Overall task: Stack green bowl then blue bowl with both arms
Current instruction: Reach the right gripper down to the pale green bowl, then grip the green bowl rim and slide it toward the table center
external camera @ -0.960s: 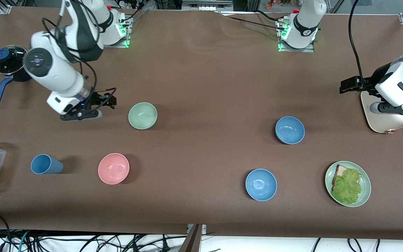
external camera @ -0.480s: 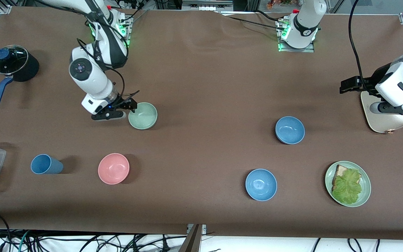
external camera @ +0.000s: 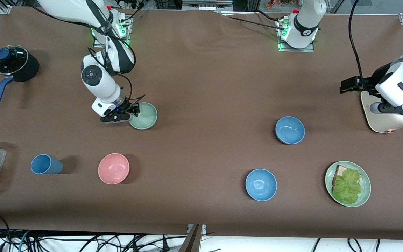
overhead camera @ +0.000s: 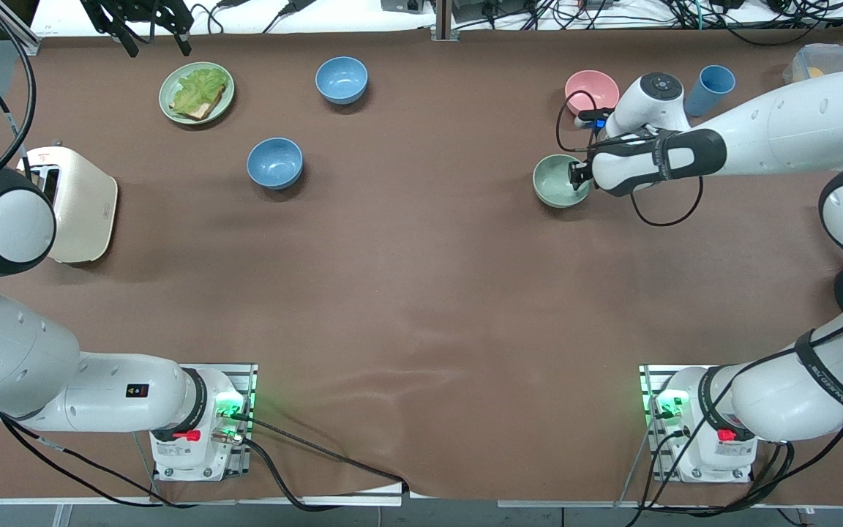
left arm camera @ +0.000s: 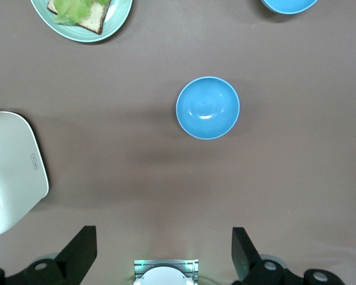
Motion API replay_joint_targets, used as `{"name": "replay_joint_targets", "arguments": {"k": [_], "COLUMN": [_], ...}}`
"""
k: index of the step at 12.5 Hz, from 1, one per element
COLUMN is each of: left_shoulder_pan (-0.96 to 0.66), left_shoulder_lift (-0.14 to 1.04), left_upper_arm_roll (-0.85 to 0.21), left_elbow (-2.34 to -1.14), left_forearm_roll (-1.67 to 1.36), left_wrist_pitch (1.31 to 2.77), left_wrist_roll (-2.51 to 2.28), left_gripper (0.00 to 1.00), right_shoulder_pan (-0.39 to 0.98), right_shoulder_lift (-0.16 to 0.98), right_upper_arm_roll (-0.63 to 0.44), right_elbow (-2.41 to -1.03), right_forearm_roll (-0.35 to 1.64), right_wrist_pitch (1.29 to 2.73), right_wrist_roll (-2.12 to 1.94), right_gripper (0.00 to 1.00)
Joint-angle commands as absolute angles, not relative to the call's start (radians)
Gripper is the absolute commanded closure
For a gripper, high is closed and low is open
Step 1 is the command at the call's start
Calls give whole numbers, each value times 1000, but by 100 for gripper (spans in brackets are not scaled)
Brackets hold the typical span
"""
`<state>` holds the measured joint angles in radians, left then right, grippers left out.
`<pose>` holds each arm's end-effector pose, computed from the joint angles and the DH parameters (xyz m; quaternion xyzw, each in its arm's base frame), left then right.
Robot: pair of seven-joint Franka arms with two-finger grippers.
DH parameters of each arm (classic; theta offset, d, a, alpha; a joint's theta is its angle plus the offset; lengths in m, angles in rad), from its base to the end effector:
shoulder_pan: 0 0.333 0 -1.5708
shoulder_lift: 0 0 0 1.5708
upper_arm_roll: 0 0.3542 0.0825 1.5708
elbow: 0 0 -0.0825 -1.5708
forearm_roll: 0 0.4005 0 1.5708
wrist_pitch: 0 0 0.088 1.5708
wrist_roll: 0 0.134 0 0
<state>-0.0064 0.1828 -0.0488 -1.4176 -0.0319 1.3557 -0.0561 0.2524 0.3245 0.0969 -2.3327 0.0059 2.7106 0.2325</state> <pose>0.6001 -0.0352 0.5858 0.9923 -0.0012 -0.1228 0.0135 0.5125 0.1880 0.1981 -0.9981 -0.0528 -0.0215 0.0238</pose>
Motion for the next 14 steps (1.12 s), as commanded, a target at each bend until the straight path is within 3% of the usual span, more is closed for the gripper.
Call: {"name": "replay_joint_targets", "arguments": {"k": [1,2,6,11,14], "left_shoulder_pan": [-5,-5,-5,-5,-5], "left_shoulder_lift": [186,186,186,186,186], "left_upper_arm_roll": [-46,-46,-46,-44,-44], "left_elbow": [-1411,-1411,-1411,-1411,-1411], "left_forearm_roll": [-40,-41,-41,-40,-41], "left_wrist_pitch": [1356,1356,1356,1356,1356], "left_wrist_roll": [-51,-51,-49,-49,-49], "left_gripper": [0,0,0,0,0], "right_shoulder_pan": [253,253,293,533,610], "right_shoulder_lift": [334,328,344,647,756], "right_upper_arm_roll": [104,115,153,150,144], "right_elbow": [-2321,-2310,-2095,-1690,-1588], "right_forearm_roll": [9,9,9,3,-6], "right_wrist_pitch": [2737,2732,2489,2451,2464], "right_wrist_roll": [247,268,418,837,969], "right_gripper": [91,100,100,100,100]}}
